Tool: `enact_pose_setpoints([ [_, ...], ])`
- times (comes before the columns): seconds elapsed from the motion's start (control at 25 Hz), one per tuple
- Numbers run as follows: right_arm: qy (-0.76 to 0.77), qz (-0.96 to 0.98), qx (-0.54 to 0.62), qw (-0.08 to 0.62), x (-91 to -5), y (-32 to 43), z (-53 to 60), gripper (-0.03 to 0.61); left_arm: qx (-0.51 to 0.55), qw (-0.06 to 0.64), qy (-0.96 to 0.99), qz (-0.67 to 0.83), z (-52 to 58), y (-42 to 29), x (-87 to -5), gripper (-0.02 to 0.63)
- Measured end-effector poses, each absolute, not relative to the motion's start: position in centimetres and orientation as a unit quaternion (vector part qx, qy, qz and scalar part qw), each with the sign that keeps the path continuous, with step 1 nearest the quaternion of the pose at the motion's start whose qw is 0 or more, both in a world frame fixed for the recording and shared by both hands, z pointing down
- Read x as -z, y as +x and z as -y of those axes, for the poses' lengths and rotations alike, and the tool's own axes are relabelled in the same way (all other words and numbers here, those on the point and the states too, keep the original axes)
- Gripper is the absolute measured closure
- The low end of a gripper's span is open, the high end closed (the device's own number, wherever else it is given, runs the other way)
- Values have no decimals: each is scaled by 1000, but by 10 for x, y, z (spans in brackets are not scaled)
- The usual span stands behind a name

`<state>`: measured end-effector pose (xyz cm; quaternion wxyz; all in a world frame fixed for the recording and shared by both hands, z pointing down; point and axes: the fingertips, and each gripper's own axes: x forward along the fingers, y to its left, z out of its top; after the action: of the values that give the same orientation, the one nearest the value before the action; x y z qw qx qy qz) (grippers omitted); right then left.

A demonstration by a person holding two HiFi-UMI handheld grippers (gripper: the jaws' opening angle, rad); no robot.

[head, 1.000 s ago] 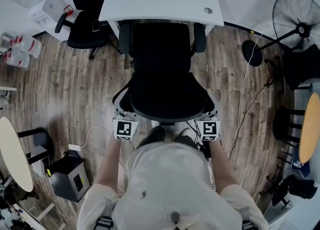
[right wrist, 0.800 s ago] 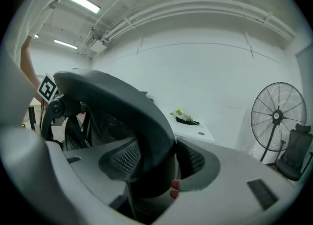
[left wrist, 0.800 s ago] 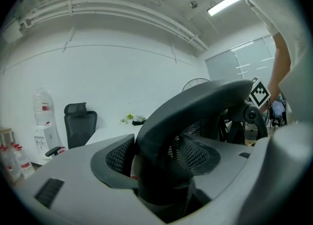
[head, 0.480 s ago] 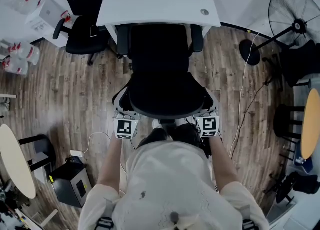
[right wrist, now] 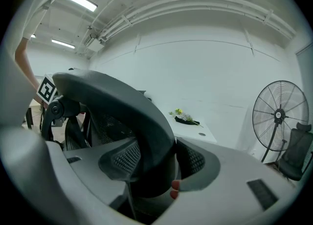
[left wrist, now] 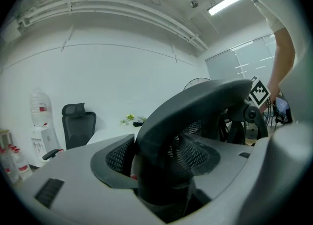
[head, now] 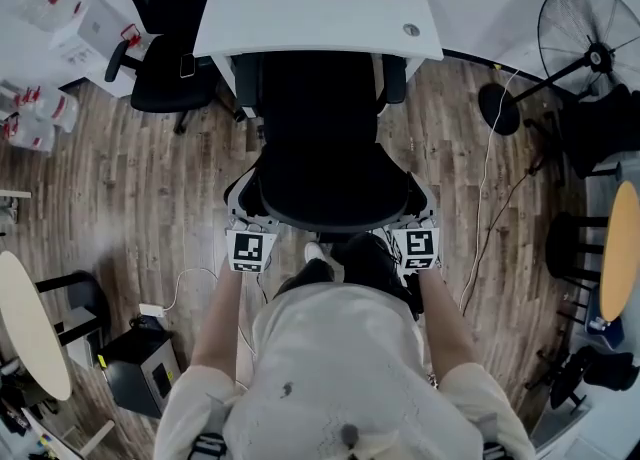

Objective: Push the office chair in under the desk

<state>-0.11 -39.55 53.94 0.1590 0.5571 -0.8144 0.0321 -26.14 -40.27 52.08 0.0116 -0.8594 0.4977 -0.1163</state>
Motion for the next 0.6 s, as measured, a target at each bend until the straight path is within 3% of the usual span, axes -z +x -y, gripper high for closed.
enact_pose_setpoints([
  [0.6,560,813,-27,158,-545,-1,438,342,120,12,-860,-495,447,-261,-528,310],
])
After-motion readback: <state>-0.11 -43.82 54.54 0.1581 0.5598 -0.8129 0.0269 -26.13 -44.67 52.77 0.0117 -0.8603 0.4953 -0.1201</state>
